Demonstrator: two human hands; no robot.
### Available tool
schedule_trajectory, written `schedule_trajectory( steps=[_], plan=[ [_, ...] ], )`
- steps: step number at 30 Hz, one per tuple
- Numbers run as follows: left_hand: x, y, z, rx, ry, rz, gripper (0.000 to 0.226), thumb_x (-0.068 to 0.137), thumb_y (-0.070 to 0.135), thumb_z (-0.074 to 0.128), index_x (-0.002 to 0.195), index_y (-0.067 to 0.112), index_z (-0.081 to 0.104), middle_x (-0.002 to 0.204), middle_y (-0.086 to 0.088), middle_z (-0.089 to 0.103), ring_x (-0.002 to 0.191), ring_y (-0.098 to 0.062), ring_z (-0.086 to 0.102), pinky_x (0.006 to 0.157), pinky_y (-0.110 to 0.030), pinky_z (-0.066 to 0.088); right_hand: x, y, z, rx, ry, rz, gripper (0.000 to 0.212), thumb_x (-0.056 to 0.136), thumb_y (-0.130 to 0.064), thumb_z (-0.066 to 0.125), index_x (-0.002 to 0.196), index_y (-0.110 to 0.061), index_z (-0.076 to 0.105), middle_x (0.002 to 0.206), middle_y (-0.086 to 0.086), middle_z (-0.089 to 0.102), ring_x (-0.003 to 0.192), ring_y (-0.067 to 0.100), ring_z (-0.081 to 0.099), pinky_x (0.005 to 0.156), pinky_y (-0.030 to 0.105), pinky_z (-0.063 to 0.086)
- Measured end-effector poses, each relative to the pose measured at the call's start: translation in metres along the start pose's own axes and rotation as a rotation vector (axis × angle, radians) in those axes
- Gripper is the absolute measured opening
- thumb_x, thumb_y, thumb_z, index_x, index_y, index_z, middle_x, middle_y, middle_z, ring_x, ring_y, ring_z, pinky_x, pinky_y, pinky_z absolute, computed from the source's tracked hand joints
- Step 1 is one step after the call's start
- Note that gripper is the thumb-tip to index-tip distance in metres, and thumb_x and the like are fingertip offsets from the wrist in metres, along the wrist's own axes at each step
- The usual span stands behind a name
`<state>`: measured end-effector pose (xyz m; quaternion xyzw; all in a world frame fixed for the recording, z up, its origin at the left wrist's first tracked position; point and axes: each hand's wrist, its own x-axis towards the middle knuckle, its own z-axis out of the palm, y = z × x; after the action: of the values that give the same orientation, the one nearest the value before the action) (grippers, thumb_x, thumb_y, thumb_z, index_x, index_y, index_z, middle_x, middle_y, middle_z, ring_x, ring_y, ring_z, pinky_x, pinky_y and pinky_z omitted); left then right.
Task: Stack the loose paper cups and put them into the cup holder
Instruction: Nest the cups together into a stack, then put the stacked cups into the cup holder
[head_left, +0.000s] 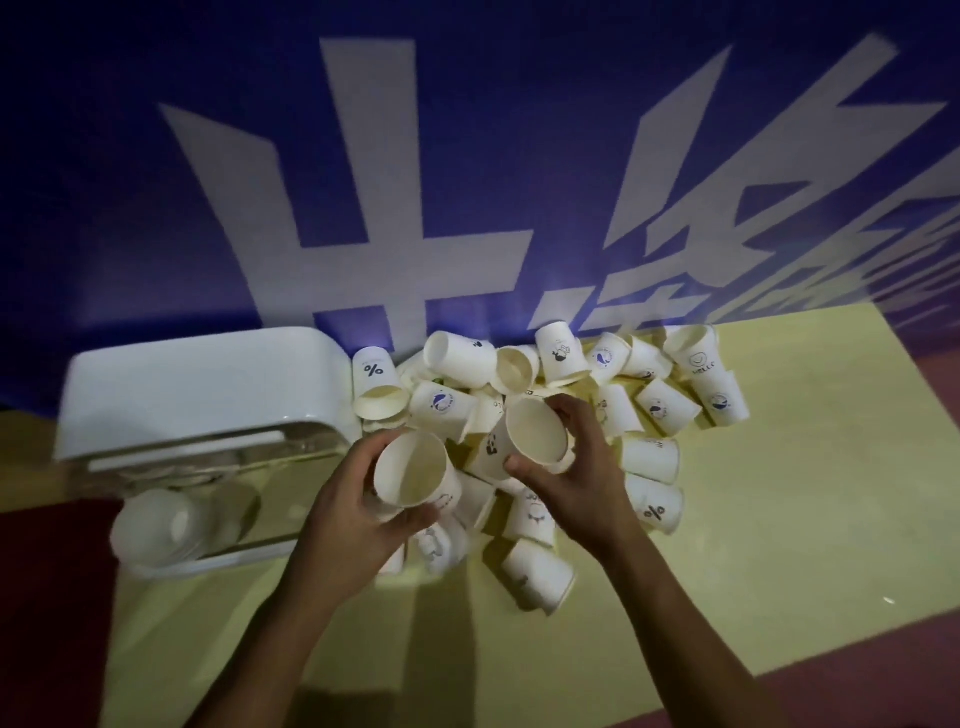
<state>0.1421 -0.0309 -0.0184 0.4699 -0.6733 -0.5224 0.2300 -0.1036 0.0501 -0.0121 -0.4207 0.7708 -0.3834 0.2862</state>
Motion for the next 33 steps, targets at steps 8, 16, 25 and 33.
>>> schedule_trajectory(
  steps=[8,16,25,33],
  plan=[
    [-0.055,-0.046,-0.120,-0.100,0.077,0.031,0.066,0.081,0.039,0.086,0.138,0.036,0.052,0.132,0.024,0.061,0.122,-0.002,0.061,0.089,-0.022,0.056,-0.053,-0.091,0.117,0.057,-0.127,-0.118,0.068,0.079,-0.051,0.084,0.135,-0.035,0.049,0.132,-0.020,0.056,0.123,0.004,0.054,0.098,0.027,0.048],
    [-0.088,-0.091,-0.197,-0.034,0.206,0.036,0.071,0.068,0.026,0.089,0.131,0.031,0.055,0.129,0.017,0.063,0.118,-0.009,0.061,0.087,-0.015,0.048,-0.083,-0.135,0.203,0.098,-0.198,-0.150,0.065,0.074,-0.036,0.091,0.127,-0.031,0.053,0.123,-0.017,0.061,0.115,0.008,0.059,0.090,0.018,0.048],
    [-0.080,-0.101,-0.225,-0.100,0.300,0.046,0.073,0.068,0.008,0.095,0.126,0.033,0.058,0.121,0.030,0.063,0.112,0.002,0.062,0.086,-0.007,0.044,-0.093,-0.154,0.236,0.060,-0.157,-0.157,0.073,0.070,-0.039,0.092,0.132,-0.027,0.054,0.127,-0.017,0.060,0.118,0.002,0.057,0.089,0.011,0.046],
    [-0.067,-0.122,-0.222,0.039,0.227,0.018,0.075,0.068,0.024,0.096,0.126,0.046,0.055,0.124,0.038,0.059,0.117,0.010,0.055,0.090,-0.004,0.039,-0.098,-0.157,0.241,0.050,-0.117,-0.160,0.077,0.070,-0.039,0.092,0.137,-0.025,0.054,0.132,-0.017,0.059,0.122,0.002,0.057,0.095,0.020,0.050]
  ],
)
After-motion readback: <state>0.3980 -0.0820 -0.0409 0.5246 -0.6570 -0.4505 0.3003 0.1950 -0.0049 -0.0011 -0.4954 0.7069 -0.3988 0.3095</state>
